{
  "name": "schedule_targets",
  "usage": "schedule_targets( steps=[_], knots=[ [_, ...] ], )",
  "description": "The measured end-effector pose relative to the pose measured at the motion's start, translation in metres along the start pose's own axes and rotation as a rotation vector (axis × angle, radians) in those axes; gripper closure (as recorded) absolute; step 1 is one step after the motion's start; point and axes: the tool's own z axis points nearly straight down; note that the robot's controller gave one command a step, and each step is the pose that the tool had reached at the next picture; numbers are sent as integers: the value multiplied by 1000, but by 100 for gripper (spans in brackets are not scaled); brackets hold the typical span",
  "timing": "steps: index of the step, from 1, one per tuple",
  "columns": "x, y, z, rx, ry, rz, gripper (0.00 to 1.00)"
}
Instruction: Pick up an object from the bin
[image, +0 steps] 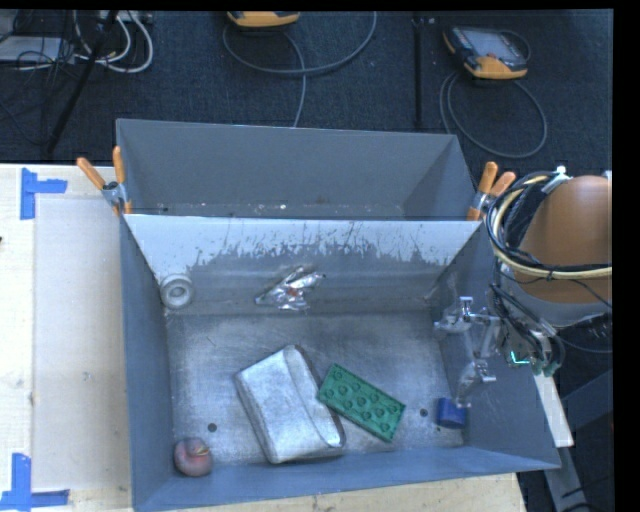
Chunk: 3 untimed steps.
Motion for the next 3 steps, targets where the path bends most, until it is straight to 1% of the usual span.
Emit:
schedule_targets(
  steps=[1,2,3],
  knots=[
    [27,35,113,2,-14,-204,0],
    [21,91,115,2,-12,-89,0],
    [20,91,114,3,-16,-92,100]
  ],
)
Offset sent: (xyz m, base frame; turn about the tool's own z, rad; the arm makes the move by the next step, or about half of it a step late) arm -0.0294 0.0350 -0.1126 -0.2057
